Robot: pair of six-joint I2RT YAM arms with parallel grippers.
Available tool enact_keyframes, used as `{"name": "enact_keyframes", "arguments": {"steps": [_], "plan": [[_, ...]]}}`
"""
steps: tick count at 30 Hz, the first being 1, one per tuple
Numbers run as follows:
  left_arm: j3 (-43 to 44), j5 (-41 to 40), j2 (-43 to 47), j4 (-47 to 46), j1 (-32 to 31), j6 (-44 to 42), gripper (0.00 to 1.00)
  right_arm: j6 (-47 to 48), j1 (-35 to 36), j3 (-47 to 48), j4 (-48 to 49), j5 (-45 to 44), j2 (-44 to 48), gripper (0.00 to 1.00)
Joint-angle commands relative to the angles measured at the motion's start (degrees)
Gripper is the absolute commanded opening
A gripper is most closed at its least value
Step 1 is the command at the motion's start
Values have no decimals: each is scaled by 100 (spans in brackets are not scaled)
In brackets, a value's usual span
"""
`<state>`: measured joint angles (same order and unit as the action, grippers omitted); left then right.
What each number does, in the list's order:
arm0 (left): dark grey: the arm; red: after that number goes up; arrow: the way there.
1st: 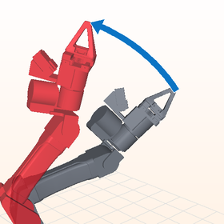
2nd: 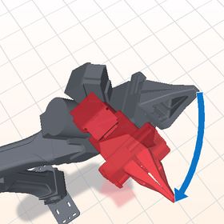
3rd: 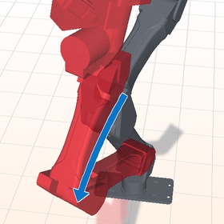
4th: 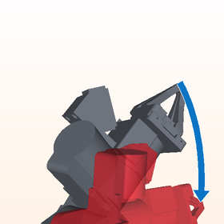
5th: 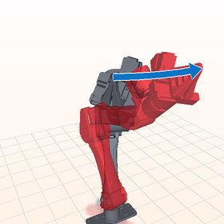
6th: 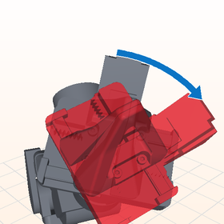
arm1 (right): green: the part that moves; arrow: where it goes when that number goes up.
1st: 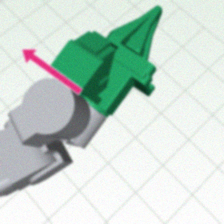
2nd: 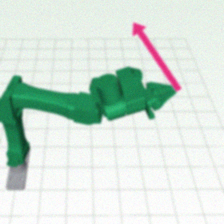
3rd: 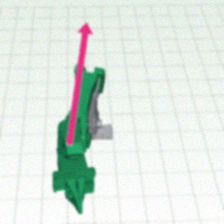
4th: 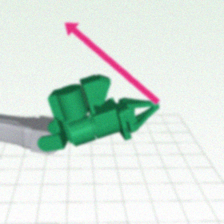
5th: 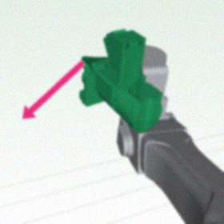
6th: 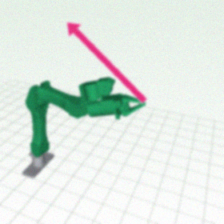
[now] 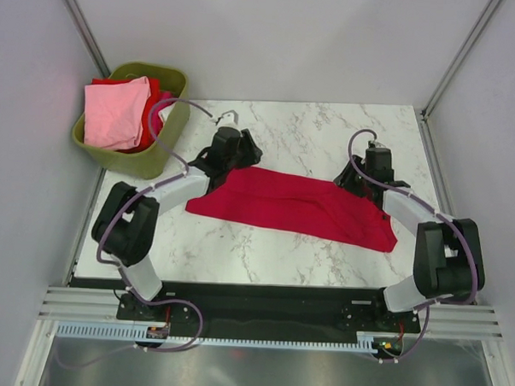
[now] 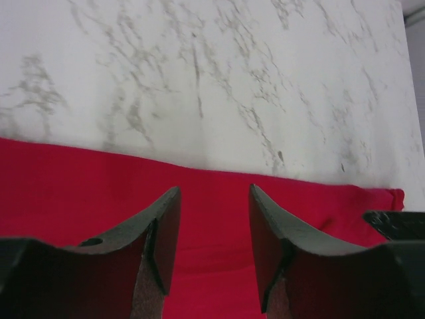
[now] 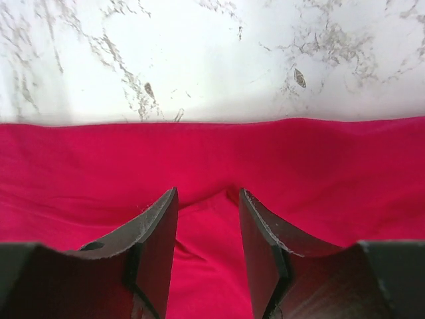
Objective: Fold and stack the t-shirts
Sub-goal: Fold the tshirt
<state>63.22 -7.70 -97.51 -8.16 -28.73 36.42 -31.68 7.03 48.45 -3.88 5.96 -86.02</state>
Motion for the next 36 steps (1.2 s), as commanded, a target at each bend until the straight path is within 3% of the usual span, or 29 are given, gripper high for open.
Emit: {"name": "enact_keyframes", "arguments": {"steps": [1, 13, 25, 28, 31, 32, 35, 36], "plan": [[515, 382, -513, 43, -343, 49, 52, 170, 44, 402, 81, 116, -353, 49], [1912, 1341, -2033, 359, -1020, 884, 49, 268, 62, 482, -78, 520, -881, 50], [2370, 1395, -2509, 790, -1091, 1112, 48, 198, 53, 113, 19, 960, -785, 48], [2440, 1412, -2606, 790, -1091, 1139, 49, 189, 53, 25, 10, 1100, -671, 42], [2615, 1491, -2772, 1053, -1082, 1148, 48, 215, 62, -63, -16, 1275, -522, 28], [2642, 1509, -2799, 1080, -1082, 1156, 48, 224, 53, -124, -16, 1337, -469, 17], [2722, 1518, -2861, 1168, -1082, 1156, 48, 250, 53, -256, -51, 1618, -214, 0], [2731, 1518, -2852, 1168, -1082, 1156, 49, 259, 53, -379, -78, 1663, -118, 0]]}}
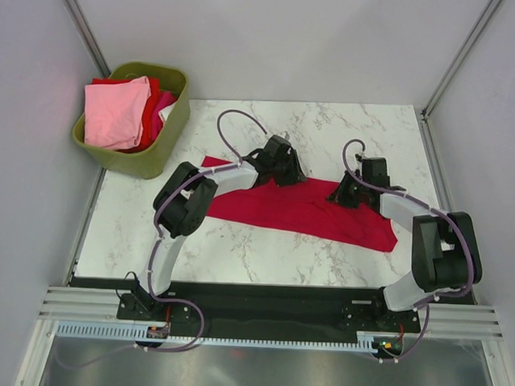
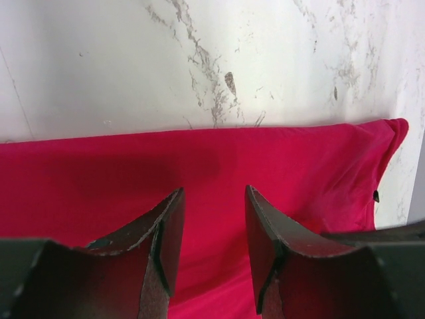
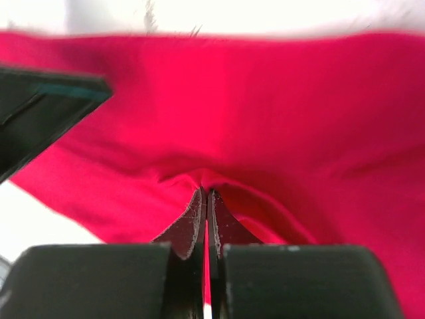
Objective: Fold and stack the t-shirts
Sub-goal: Fold the tshirt
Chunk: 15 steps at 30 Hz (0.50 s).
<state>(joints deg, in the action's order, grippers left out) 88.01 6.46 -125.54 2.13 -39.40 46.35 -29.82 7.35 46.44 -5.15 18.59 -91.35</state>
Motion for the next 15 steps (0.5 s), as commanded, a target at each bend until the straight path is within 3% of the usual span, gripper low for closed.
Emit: {"name": "enact_keyframes", "arguments": {"steps": [1, 6, 7, 8, 10, 13, 15], "plan": [[252, 92, -59, 165, -15, 147, 48, 56, 29, -240, 32, 548, 625, 0], [261, 84, -50, 165, -15, 120, 48, -391, 64, -802, 154, 1243, 1233, 4], [261, 84, -50, 165, -15, 129, 48, -480, 99, -872, 146, 1322, 1382, 10], [270, 84, -59, 165, -15, 120, 48, -533, 99, -1004, 128, 1619, 1453, 30], [270, 84, -59, 165, -7, 120, 48, -709, 99, -1119, 111, 1884, 1698, 45], [270, 75, -41, 174, -15, 85, 48, -622, 99, -1093, -256, 1807, 2190, 50], [270, 66, -15, 165, -24, 68, 48, -446, 64, -804, -565, 1195, 2471, 50]]}}
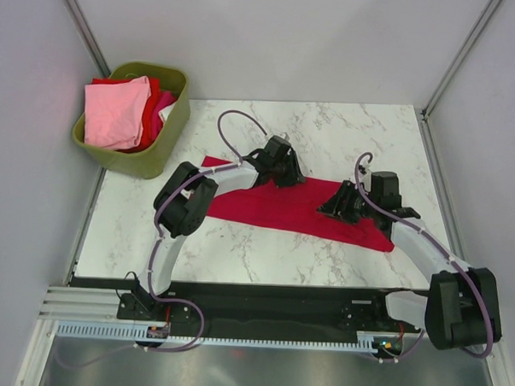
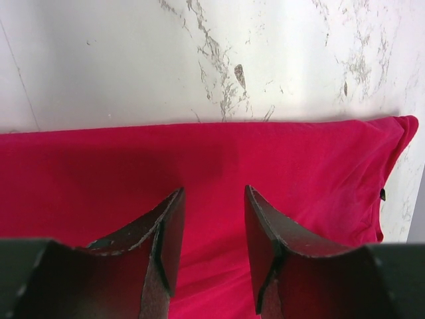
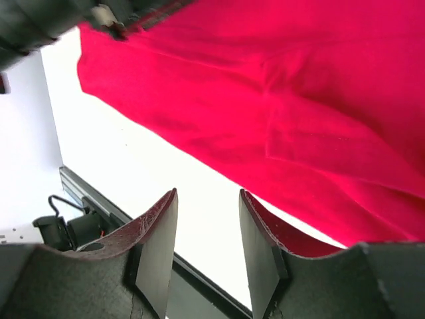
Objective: Fold and stack the t-shirts
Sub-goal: Fold the tshirt
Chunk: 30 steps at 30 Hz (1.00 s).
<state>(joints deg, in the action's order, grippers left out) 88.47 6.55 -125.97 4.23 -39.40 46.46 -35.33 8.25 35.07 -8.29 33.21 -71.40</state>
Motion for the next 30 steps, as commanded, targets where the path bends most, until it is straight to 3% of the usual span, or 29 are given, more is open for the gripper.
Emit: {"name": "enact_keyframes", "arguments": {"steps": [1, 7, 14, 20, 30], "plan": [[215, 40, 55, -45, -24, 30, 47, 253, -51, 430, -504, -498, 538, 50], [83, -197, 458, -282, -304, -513, 47, 457, -175, 817, -910, -2140, 303, 47], [-873, -918, 1651, -370, -753, -797, 55, 299, -280, 370, -946, -3144, 371, 44], [-1622, -954, 2244, -274, -1061, -244, 67, -149, -684, -227, -937, -3418, 978, 48], [-989, -716, 1269, 175, -1422, 390, 62, 35, -799, -352, -691, -2952, 1136, 45]]}}
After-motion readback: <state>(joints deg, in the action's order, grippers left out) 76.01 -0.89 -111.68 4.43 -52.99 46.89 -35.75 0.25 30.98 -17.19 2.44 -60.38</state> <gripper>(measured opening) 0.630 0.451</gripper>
